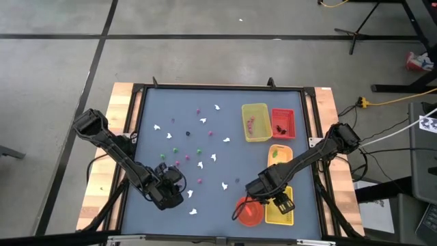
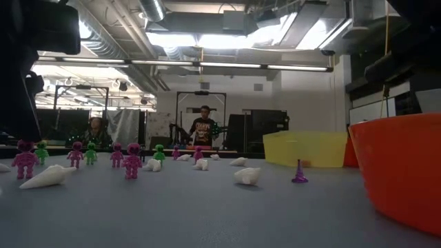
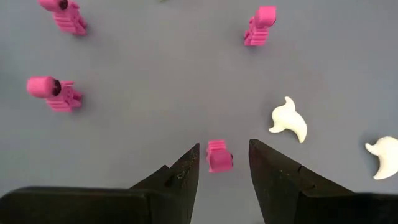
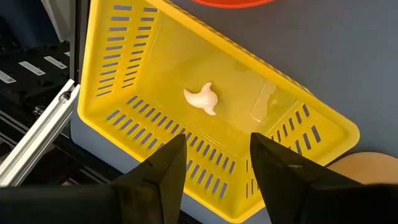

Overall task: Sort Halloween decoration
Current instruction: Put the pink skeleton toy into the top yellow bin

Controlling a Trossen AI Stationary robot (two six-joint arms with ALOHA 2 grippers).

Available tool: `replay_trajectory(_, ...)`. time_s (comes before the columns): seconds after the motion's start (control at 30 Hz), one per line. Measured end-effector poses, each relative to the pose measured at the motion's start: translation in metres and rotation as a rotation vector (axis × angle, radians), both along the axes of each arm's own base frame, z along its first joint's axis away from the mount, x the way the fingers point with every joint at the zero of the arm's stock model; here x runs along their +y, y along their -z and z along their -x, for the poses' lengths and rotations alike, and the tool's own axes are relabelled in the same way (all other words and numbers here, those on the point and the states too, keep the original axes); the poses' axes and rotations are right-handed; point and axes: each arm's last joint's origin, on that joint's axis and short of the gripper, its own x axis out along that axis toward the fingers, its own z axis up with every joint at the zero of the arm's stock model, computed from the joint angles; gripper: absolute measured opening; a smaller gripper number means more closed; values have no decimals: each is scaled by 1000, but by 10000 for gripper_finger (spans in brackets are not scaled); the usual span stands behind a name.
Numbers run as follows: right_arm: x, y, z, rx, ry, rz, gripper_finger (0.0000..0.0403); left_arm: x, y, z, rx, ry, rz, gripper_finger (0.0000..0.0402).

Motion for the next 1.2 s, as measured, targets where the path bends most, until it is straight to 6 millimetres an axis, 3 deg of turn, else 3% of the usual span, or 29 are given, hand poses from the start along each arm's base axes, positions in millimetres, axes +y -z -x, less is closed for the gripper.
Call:
replay_trajectory(0.67, 0, 0, 0, 0, 0, 0, 175, 4, 13, 5, -19, 1, 17, 122)
replay_trajectory(1.2, 0, 0, 0, 0, 0, 1, 175, 4, 13, 4, -21, 2, 23, 35)
